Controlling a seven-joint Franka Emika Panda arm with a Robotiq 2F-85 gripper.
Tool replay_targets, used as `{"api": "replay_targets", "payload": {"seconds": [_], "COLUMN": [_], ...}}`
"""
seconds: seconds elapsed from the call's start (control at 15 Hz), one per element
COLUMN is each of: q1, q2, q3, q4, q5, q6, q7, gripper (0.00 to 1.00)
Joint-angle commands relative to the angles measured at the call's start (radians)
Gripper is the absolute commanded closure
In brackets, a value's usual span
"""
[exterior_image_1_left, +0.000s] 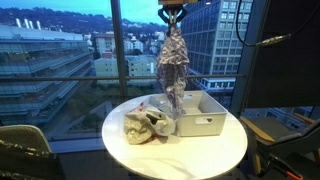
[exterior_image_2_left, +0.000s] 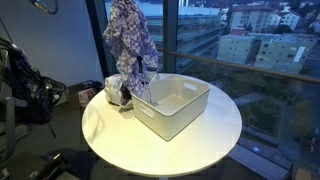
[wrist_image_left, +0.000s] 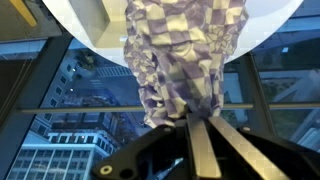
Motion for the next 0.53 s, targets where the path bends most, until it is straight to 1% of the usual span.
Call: {"api": "replay_targets", "payload": {"seconds": [0.0, 0.2, 0.47], "q1": [0.007, 0.003, -0.007], "q2": [-0.006, 0.015, 0.057], "q3": [0.031, 0.039, 0.023], "q4": [0.06, 0.084, 0.08], "q5": [-0.063, -0.088, -0.16], "q6": [0.001, 0.009, 0.025], "q7": [0.052, 0.061, 0.074], "gripper": [0.99, 0.99, 0.99]}}
